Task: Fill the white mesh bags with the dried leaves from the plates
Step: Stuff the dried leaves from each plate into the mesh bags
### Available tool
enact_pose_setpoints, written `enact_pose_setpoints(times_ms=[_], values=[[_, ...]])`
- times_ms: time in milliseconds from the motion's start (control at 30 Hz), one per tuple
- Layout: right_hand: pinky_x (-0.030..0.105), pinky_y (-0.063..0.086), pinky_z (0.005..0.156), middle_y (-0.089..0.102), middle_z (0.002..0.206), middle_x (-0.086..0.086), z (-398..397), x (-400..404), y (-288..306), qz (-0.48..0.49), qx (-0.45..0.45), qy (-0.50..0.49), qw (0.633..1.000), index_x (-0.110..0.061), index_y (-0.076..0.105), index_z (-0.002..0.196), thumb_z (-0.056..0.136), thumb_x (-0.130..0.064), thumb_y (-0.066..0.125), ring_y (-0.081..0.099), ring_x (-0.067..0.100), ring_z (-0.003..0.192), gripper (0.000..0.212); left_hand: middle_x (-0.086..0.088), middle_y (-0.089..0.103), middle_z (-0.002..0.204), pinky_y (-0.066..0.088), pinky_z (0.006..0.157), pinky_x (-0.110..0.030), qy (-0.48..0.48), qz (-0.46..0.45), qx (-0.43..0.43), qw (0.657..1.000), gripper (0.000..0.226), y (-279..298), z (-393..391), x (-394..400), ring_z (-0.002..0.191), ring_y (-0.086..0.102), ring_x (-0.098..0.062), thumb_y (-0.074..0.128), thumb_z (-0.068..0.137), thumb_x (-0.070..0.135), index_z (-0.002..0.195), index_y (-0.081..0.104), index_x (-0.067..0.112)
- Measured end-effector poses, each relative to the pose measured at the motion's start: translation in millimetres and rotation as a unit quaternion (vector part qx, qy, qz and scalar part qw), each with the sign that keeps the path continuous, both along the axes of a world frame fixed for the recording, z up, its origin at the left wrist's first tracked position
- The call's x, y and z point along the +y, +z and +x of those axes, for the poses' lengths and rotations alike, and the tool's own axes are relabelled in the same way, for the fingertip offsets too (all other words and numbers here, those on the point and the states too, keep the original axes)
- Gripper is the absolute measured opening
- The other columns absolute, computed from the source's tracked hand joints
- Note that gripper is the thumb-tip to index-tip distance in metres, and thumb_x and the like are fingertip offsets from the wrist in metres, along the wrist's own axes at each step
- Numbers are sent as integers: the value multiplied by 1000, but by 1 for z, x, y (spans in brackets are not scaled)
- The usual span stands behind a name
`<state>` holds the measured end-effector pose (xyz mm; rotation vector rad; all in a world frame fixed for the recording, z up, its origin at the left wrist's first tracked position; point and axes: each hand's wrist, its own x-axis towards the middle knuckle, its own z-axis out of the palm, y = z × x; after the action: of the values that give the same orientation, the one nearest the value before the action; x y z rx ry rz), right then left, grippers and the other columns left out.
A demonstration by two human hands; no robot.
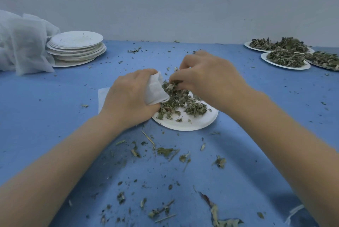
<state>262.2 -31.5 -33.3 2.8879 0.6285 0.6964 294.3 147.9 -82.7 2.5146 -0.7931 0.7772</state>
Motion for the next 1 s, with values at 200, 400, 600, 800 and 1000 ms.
enact_pose_setpoints(times_ms=[200,400,600,800,1000], values=[[24,44,75,57,89,-8,-1,19,-7,186,52,47,980,-23,70,104,86,-19,62,53,11,80,20,-17,64,79,44,67,-41,-23,20,-27,999,54,1,-5,-6,68,60,-34,55,71,39,101,61,-6],[4,44,69,70,77,-22,-6,16,-5,457,220,105,855,-28,61,96,78,-7,68,62,-10,72,29,4,50,82,23,64,-22,-8,-74,25,997,48,4,-4,-5,72,42,-15,73,70,30,108,58,5],[9,37,59,69,70,-16,-3,26,-16,336,149,70,927,-27,39,89,82,-8,62,47,-6,57,30,5,53,86,27,65,-24,-40,-83,36,995,46,4,-8,-11,76,52,-22,74,69,17,110,59,5],[17,46,64,63,95,-12,-3,10,-7,473,129,53,870,-35,50,94,69,-38,80,56,5,71,39,-2,63,108,37,76,-27,-17,-105,36,994,51,6,-3,-6,94,56,-23,68,71,31,117,56,11],[25,53,87,70,106,-2,-3,8,-10,493,364,45,789,-27,59,123,81,-25,71,70,14,87,43,-1,63,103,35,74,-27,-26,-111,41,993,51,6,-3,-6,88,54,-21,77,69,24,113,56,10]])
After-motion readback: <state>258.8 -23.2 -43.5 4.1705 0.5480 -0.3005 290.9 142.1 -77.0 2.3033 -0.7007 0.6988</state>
